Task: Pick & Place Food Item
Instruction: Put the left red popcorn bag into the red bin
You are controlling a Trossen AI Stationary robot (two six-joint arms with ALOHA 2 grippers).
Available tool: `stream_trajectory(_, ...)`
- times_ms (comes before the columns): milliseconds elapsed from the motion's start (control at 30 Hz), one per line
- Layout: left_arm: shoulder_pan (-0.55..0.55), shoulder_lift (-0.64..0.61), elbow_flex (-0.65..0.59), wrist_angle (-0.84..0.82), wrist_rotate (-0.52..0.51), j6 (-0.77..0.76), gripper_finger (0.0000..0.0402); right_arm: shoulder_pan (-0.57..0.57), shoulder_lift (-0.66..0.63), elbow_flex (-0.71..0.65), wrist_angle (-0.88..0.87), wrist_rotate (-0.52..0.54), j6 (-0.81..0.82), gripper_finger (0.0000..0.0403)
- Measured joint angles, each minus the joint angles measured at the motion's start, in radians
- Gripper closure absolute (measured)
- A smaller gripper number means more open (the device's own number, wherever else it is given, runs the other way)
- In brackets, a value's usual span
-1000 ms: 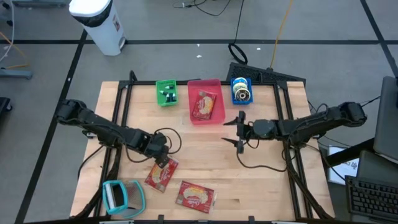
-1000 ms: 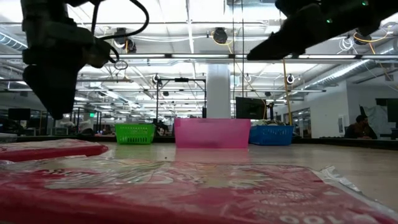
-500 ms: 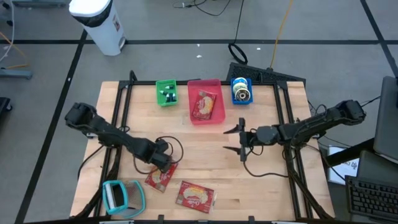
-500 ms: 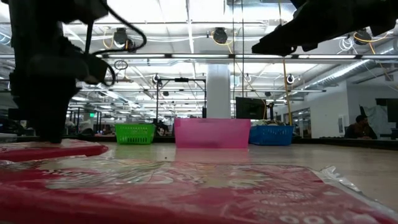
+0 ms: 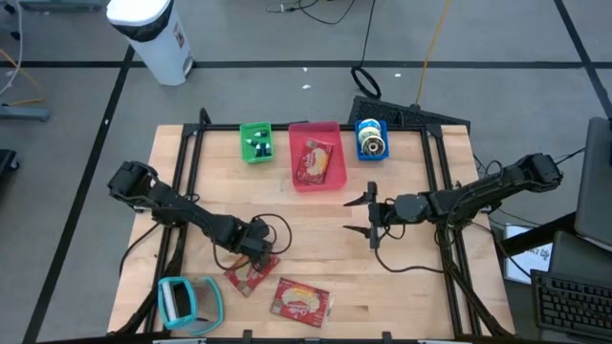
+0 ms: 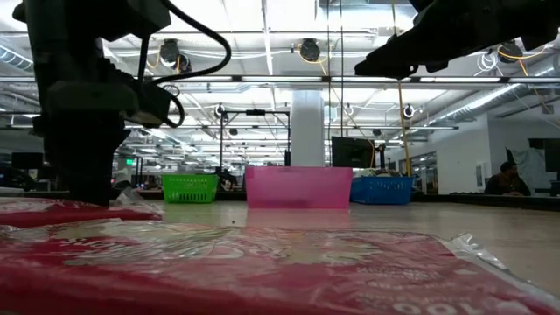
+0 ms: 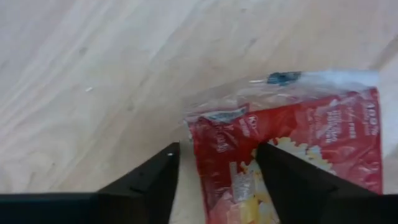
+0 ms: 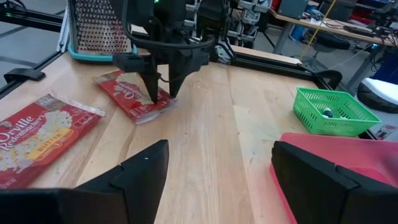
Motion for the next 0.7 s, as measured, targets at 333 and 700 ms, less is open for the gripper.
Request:
stream_trajectory(333,0.047,0.000,0.000,-0.014,-0.022,0.110,0.0387,0.000,0.000,0.000,0.016,0.000,-0.002,0.0131)
stream_trajectory(700,0.100,-0.141,0.097,-0.012,-0.417,0.362,0.0398,-0.004,0.000,0.000,0.060,0.001,0.165,0.0131)
